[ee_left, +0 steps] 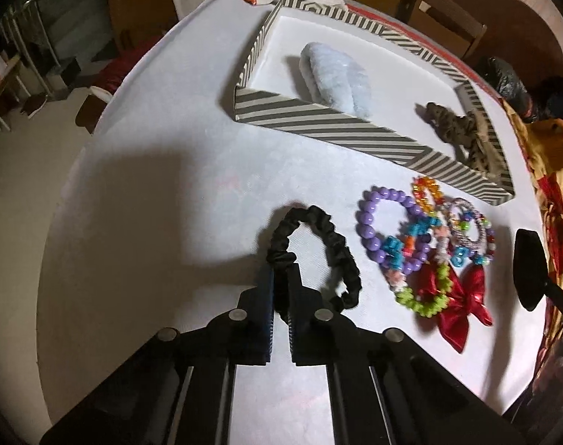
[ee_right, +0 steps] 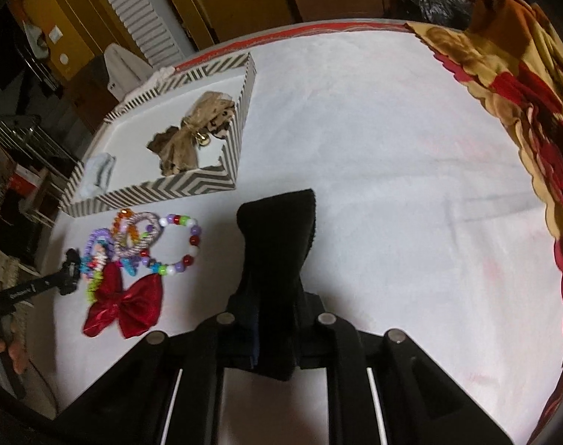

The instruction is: Organize jewelry

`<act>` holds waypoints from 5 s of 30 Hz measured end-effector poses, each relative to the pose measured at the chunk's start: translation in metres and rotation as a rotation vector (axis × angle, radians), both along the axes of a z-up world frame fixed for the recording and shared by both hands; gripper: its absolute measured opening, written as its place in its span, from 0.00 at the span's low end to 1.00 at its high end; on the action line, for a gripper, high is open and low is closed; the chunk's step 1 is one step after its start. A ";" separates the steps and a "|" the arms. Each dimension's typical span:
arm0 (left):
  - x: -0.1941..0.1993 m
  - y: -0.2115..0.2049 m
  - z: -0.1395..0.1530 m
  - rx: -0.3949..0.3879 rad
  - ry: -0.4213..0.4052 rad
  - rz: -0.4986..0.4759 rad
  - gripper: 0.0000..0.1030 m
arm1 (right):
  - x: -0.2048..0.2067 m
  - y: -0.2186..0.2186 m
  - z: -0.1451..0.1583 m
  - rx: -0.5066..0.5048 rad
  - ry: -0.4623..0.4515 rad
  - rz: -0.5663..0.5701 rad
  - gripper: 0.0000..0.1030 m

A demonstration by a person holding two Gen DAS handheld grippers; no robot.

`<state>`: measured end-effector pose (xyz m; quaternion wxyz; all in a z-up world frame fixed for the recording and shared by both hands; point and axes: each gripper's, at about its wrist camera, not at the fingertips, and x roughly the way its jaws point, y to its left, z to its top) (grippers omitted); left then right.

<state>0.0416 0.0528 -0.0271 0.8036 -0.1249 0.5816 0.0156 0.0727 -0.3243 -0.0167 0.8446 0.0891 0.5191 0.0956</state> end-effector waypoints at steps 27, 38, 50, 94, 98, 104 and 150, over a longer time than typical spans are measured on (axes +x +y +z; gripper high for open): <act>0.018 -0.016 0.101 -0.013 -0.212 -0.069 0.00 | 0.014 0.069 0.062 0.111 -0.118 0.189 0.12; 0.092 -0.007 0.111 -0.001 -0.245 -0.065 0.00 | 0.070 0.113 0.059 0.106 -0.106 0.242 0.12; 0.176 0.006 0.081 -0.005 -0.208 -0.074 0.00 | 0.130 0.162 0.029 0.144 -0.036 0.251 0.12; 0.204 0.031 0.037 0.016 -0.155 -0.017 0.35 | 0.153 0.191 0.001 0.117 0.009 0.210 0.59; 0.188 0.026 0.050 0.048 -0.180 -0.015 0.35 | 0.141 0.185 0.015 0.089 -0.037 0.202 0.62; 0.159 0.021 0.064 0.074 -0.212 0.002 0.35 | 0.124 0.174 0.029 0.084 -0.076 0.187 0.69; -0.055 -0.044 0.082 -0.022 -0.303 -0.153 0.48 | -0.031 0.066 0.022 0.018 -0.061 0.202 0.79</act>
